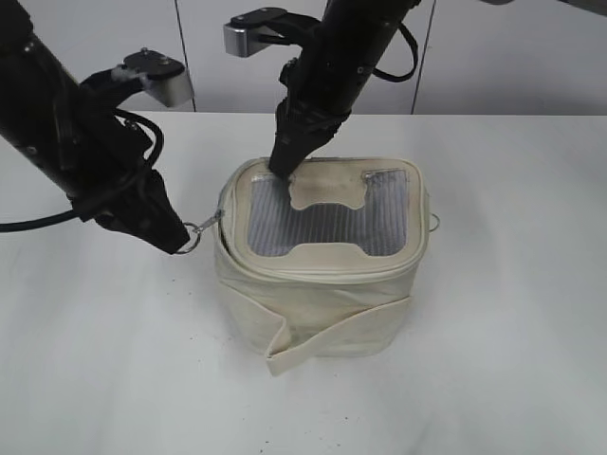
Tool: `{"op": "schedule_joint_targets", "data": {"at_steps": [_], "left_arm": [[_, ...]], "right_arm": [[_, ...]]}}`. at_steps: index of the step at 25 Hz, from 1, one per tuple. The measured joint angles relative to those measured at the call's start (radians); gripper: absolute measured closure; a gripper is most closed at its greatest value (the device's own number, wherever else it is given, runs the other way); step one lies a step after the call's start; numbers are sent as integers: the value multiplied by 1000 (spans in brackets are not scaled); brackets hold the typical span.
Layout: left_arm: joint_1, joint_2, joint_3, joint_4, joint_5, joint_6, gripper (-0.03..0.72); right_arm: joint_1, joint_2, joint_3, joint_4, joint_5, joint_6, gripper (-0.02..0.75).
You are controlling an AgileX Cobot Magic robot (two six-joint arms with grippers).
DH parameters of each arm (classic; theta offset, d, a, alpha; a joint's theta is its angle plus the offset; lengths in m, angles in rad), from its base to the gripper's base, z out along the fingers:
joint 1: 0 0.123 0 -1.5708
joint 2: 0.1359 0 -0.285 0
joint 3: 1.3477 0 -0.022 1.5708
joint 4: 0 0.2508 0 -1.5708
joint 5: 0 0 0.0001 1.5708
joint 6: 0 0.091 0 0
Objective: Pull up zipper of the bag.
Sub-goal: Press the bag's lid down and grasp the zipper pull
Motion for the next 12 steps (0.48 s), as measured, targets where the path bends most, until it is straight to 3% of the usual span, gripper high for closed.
{"op": "schedule_joint_targets", "data": {"at_steps": [6, 12], "left_arm": [[-19, -47, 23, -51, 56, -46, 691], [-153, -61, 104, -57, 7, -152, 691]], "right_arm": [[2, 0, 0, -8, 0, 18, 701], [2, 0, 0, -9, 0, 37, 701]]}}
